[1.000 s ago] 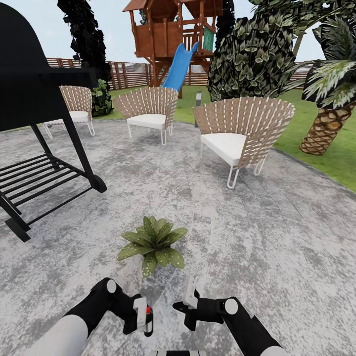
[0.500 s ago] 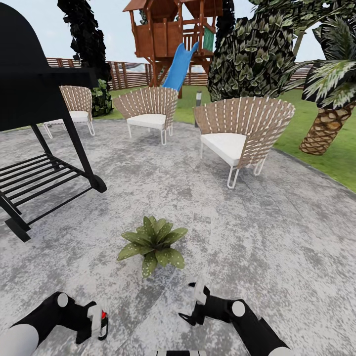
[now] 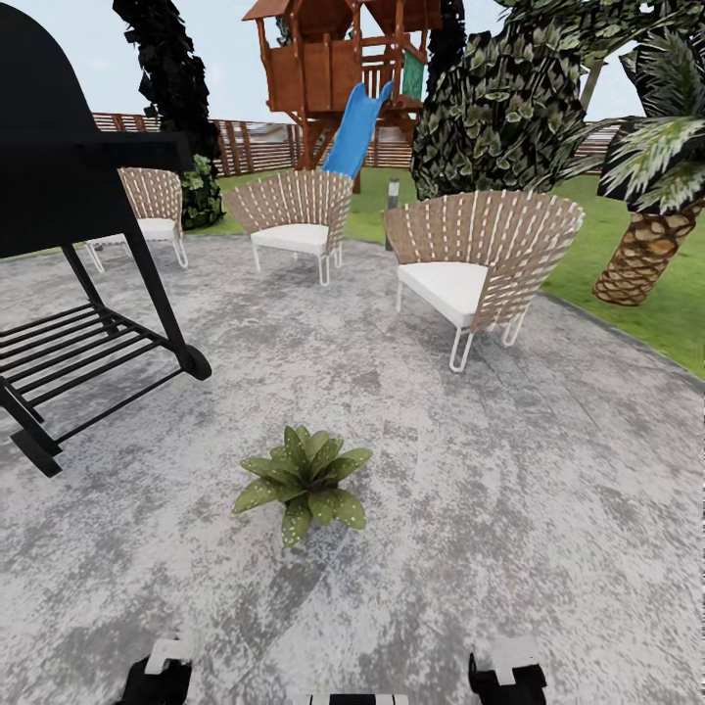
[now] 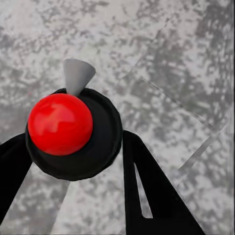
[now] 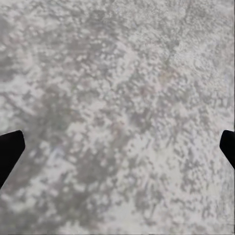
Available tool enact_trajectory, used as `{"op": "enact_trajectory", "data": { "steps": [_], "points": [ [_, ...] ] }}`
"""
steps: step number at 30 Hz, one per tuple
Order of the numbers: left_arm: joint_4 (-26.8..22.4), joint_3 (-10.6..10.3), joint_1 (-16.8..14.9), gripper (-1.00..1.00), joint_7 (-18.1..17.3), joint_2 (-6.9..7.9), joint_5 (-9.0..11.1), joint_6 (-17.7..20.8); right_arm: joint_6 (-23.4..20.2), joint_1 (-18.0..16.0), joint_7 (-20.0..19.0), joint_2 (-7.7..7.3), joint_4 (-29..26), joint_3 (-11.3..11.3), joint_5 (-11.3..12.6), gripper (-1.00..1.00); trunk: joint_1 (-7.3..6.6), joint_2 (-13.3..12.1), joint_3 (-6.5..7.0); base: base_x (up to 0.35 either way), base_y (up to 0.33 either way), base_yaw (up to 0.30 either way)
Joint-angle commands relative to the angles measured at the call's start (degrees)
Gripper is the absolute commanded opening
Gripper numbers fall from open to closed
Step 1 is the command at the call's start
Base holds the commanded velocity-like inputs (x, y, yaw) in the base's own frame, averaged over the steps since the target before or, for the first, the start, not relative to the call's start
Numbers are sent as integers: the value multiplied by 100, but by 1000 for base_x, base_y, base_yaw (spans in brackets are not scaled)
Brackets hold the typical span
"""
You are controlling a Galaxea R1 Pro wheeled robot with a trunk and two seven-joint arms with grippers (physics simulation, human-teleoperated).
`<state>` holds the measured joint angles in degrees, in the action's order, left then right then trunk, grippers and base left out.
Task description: Pick up the pesticide atomizer in the garden and spray insectifuge to fully cover both potted plants in the garden.
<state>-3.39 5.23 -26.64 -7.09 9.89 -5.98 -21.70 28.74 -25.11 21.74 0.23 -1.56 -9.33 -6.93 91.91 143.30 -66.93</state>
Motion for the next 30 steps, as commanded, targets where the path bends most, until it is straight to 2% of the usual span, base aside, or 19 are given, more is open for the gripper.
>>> {"op": "enact_trajectory", "data": {
  "steps": [1,3,14,20,24,26,27,30],
  "points": [
    [38,66,30,-100,-18,2,-52,-18,-9,30,62,35,7,-14,-61,100,-6,3,-4,-308,0,0],
    [49,66,201,-100,-17,3,-52,-18,-9,167,63,71,7,-14,-62,100,-6,3,-4,-284,0,0],
    [57,70,403,-100,-11,4,9,-18,-6,129,67,78,-8,3,-50,100,-6,3,-4,-268,-45,0],
    [56,74,417,-100,-11,12,132,-18,7,129,70,-30,-16,11,-29,100,-6,3,-4,-314,-3,0],
    [55,75,422,-100,-10,13,215,-18,8,129,68,-152,-24,11,106,100,-6,3,-4,-320,0,106],
    [53,75,423,-100,0,18,229,-18,9,129,67,-168,-27,11,173,100,-6,3,-4,-259,0,246],
    [54,75,424,-100,3,20,233,-18,9,129,67,-185,-27,11,802,100,-6,3,-4,-115,0,265],
    [47,75,429,-100,7,19,235,-18,9,129,66,-236,-28,6,946,100,-6,3,-4,-40,0,274]
  ]
}}
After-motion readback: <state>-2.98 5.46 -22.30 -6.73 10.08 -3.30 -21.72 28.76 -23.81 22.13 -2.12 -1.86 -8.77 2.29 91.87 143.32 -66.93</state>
